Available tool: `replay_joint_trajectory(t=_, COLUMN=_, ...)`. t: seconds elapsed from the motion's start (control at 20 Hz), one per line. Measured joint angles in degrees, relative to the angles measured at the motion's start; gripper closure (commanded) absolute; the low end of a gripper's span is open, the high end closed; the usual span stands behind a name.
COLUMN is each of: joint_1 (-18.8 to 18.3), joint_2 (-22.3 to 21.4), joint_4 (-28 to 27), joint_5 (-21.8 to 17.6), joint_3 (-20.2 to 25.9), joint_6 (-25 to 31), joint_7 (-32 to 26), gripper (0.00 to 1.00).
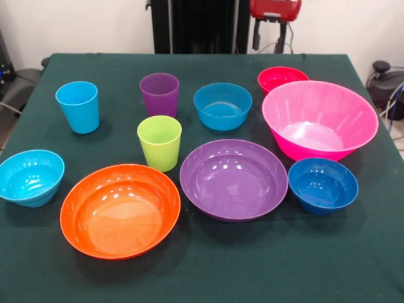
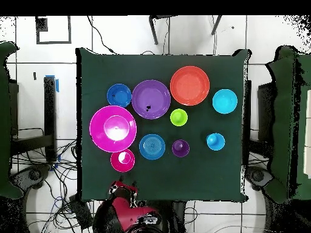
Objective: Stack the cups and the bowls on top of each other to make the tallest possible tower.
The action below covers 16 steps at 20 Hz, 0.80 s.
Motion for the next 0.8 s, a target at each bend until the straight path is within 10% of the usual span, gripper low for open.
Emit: replay_joint_trajectory(t=0.8, joint_1=0.6, joint_2=6.6, joint_4=-2.3, joint_5=1.7, joint_3=0.0, joint_6=-2.3, joint_7=0.0, gripper=0.00)
